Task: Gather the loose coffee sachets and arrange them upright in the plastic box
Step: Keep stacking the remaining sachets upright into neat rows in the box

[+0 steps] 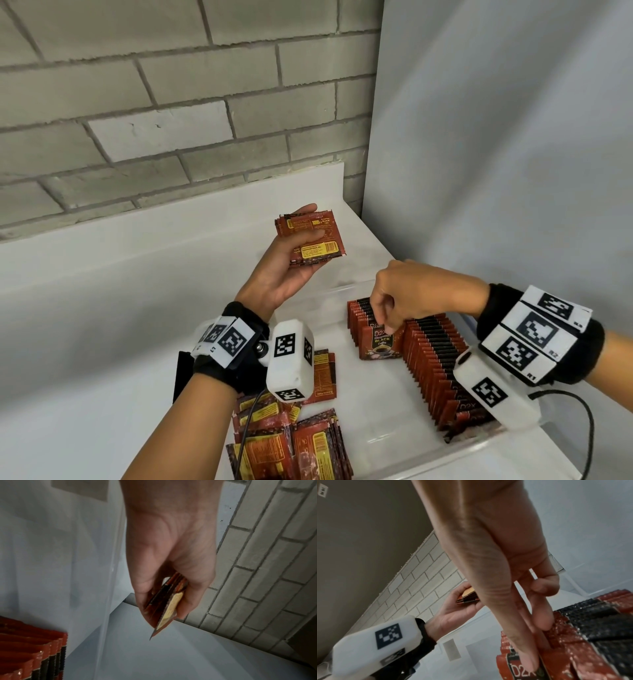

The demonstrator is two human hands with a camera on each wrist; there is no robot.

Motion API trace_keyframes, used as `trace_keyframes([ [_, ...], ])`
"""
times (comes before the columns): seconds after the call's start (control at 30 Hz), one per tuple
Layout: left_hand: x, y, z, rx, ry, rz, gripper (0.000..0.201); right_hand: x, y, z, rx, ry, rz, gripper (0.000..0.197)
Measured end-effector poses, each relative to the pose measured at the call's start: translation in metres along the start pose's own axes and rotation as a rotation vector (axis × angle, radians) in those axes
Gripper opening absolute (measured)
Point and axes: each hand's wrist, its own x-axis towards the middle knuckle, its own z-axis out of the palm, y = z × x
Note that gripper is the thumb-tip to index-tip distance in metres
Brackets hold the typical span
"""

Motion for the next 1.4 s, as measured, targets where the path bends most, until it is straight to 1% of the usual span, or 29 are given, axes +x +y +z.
trace_keyframes([
  [0.13,0.0,-0.001,0.0,0.019,-0.014,-0.003,0.041,0.0,0.001,-0.003,0.038,-0.018,0.016,0.014],
  [0.27,0.0,-0.001,0.0,0.025,-0.04,-0.012,0.043,-0.001,0.007,-0.009,0.18,0.014,0.023,0.011],
  [0.4,-0.001,-0.001,0.002,0.042,-0.079,-0.019,0.047,-0.003,0.013,-0.016,0.394,0.12,0.007,0.014],
  [0.57,-0.004,-0.003,0.005,0.083,-0.16,-0.008,0.048,0.0,0.013,-0.015,0.67,0.291,0.036,0.029],
  [0.67,-0.005,-0.003,0.007,0.082,-0.197,-0.024,0.047,0.004,0.009,-0.009,0.846,0.359,0.008,0.038],
  [0.73,-0.006,-0.004,0.007,0.09,-0.217,-0.039,0.046,0.006,0.004,-0.005,0.941,0.401,-0.019,0.037],
  [0.8,-0.006,-0.004,0.007,0.109,-0.222,-0.048,0.051,0.008,0.001,-0.003,1.014,0.437,-0.044,0.034],
  [0.87,-0.004,-0.005,0.007,0.113,-0.217,-0.058,0.061,0.008,0.001,-0.002,1.06,0.472,-0.066,0.03],
  [0.9,-0.004,-0.005,0.007,0.102,-0.203,-0.066,0.063,0.008,0.001,-0.002,1.079,0.495,-0.072,0.028],
  [1.0,-0.006,-0.002,0.008,0.088,-0.149,-0.109,0.051,0.004,0.002,-0.005,1.135,0.585,-0.108,0.02],
  [1.1,-0.004,-0.001,0.006,0.059,-0.112,-0.139,0.063,-0.001,0.001,-0.008,1.181,0.692,-0.178,0.014],
  [1.17,-0.004,-0.001,0.007,0.014,-0.081,-0.149,0.059,-0.003,0.001,-0.009,1.18,0.739,-0.208,0.014],
  [1.23,-0.005,-0.002,0.007,0.014,-0.085,-0.168,0.051,-0.002,0.002,-0.007,1.151,0.738,-0.228,0.014],
  [1.33,-0.006,-0.003,0.007,0.031,-0.144,-0.18,0.04,0.002,0.005,-0.002,1.11,0.692,-0.243,0.013],
  [1.4,-0.006,-0.004,0.007,0.039,-0.146,-0.17,0.035,0.003,0.005,0.0,1.085,0.666,-0.251,0.012],
])
